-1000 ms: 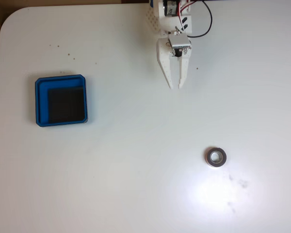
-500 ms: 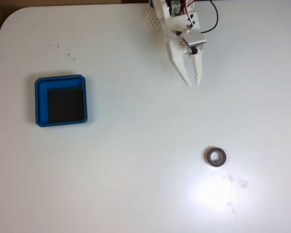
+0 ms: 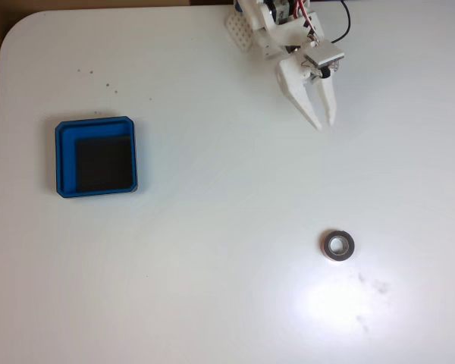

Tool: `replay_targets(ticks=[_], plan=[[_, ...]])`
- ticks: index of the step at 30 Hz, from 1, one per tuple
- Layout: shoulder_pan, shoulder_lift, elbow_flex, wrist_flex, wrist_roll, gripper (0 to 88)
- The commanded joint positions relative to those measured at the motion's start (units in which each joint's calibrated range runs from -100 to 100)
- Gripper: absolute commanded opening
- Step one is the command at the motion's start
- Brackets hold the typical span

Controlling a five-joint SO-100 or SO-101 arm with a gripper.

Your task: Pick the red roll and drop it in the blue box

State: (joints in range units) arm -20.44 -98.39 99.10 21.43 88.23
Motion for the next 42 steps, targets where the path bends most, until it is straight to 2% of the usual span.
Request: replay_targets(ticks=[1,6,12,25,32,35,42], plan=[[0.36,-0.35,0.54,-0.55,-0.41,1.8],[2.41,2.4,-4.04,-0.55,-0.85,1.8],[9.25,19.8,-18.24,-0.55,-2.33,1.8],[8.86,58.09,-56.52,-0.47,-1.63,1.8],[8.56,75.48,-71.25,0.27,-1.46,1.8],[7.69,80.92,-79.07,4.31,-1.46,1.8],[7.29,95.97,-101.62,22.55,-1.55,1.8]])
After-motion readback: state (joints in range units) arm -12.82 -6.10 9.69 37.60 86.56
